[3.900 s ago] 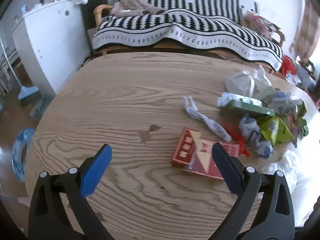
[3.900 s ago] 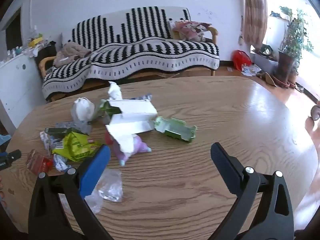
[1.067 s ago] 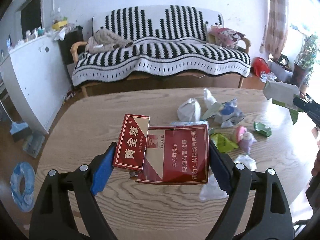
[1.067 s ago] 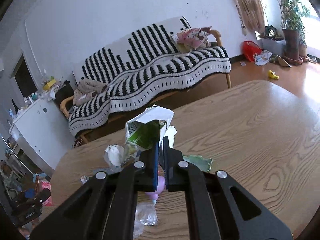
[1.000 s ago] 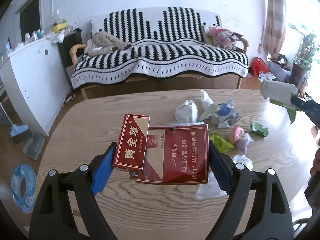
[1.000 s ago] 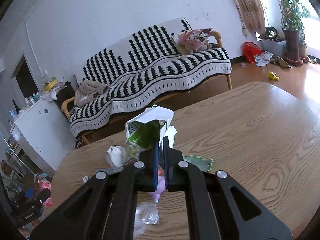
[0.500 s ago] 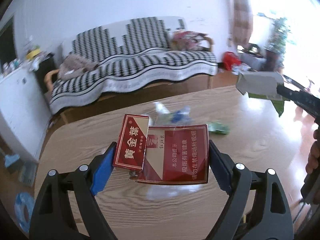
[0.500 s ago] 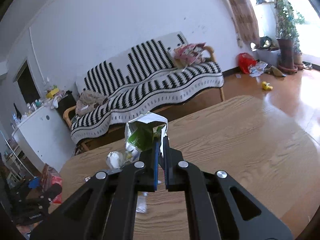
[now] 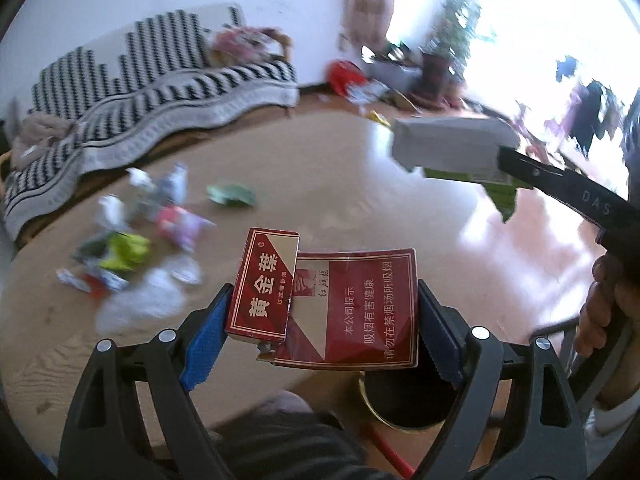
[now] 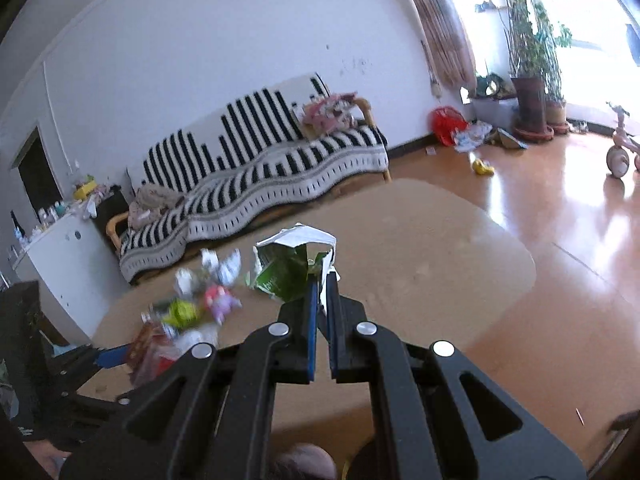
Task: Collect trash
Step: 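Carry the red packs with the left gripper to the bin while the right gripper drops the wrapper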
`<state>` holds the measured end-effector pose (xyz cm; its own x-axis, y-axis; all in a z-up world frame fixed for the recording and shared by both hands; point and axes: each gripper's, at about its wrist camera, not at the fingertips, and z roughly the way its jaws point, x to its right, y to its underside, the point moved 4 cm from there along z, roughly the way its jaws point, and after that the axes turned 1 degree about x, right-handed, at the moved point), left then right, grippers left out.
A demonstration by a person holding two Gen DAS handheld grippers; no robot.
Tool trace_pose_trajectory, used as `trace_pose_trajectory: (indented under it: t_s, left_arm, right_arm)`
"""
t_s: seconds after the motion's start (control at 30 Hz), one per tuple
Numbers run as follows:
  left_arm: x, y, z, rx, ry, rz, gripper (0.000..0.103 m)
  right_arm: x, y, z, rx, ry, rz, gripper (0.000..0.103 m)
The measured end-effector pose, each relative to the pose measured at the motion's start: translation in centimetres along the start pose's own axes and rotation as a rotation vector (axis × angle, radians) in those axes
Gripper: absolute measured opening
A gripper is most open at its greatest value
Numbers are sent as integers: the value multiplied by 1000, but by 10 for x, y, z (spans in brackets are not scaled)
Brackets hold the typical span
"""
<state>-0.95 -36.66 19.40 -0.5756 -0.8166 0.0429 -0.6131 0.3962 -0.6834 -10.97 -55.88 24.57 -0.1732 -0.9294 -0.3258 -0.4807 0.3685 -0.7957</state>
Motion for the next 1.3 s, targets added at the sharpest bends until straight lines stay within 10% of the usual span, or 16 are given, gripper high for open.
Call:
trace_pose_trajectory:
  t_s: [0.4, 0.9, 0.97, 1.03, 1.3]
  left_arm:
    - [81, 60, 55, -194, 133, 68, 84]
    - [101, 71, 67, -230, 135, 121, 92]
    - [98, 71, 64, -211, 117, 138, 97]
    - [94, 66, 58, -182, 106, 162, 97]
    - [-20, 24, 7, -18, -116, 16, 97]
  right_arm:
    - [66, 98, -8, -214, 59, 128, 5]
    - [96, 114, -6, -275, 98, 191, 6]
    - [100, 110, -9, -272, 140, 188, 14]
    - [104, 104, -15, -230, 169, 195, 93]
    - [94, 80, 3, -71, 222, 123, 96]
